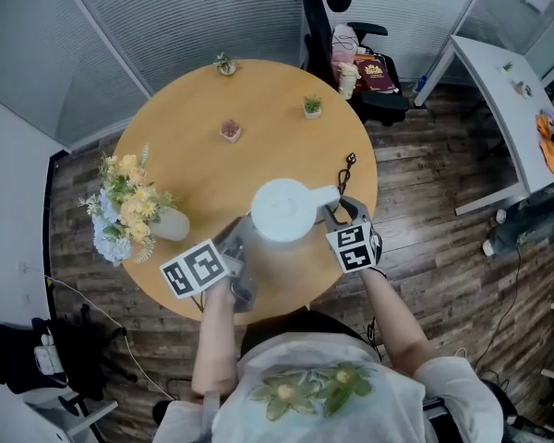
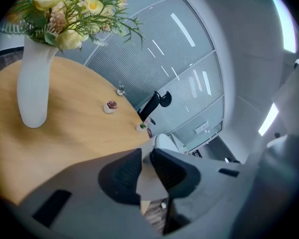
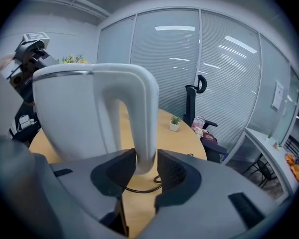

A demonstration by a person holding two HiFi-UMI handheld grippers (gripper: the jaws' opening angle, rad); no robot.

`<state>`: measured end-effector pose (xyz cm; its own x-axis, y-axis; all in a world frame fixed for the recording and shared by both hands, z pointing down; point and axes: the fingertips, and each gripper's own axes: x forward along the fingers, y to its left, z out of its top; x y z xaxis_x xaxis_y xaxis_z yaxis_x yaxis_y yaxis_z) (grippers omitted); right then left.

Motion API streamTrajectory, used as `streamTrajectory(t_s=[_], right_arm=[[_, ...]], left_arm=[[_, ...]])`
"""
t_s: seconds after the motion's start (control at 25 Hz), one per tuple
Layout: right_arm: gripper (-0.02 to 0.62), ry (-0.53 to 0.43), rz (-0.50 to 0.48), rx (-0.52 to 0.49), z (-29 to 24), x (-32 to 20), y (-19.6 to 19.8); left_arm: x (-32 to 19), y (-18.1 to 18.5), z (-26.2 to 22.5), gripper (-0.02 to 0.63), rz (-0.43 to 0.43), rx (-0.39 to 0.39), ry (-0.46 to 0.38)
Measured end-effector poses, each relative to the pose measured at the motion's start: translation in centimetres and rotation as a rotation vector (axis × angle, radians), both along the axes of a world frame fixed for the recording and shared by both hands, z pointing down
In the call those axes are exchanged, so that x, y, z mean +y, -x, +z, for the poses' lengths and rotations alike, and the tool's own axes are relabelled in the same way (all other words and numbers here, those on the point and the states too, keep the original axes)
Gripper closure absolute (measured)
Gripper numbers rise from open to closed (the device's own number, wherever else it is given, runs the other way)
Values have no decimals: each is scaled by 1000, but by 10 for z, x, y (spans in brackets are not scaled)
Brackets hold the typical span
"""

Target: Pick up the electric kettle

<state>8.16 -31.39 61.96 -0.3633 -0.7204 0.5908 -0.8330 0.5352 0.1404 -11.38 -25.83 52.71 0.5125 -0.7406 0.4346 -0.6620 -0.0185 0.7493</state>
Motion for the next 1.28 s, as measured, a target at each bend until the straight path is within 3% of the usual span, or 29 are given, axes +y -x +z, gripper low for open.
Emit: streamTrajectory(t_s=[0.12, 0.88, 1.28], right_arm=[[462, -7, 4, 6, 3, 1, 0], [468, 0, 65, -3, 1, 1, 1], [468, 13, 90, -33, -4, 3, 0]], left_arm=[[0, -1, 1, 524, 0, 5, -3], [0, 2, -1, 540, -35, 67, 0], [0, 2, -5, 546, -51, 63, -1]])
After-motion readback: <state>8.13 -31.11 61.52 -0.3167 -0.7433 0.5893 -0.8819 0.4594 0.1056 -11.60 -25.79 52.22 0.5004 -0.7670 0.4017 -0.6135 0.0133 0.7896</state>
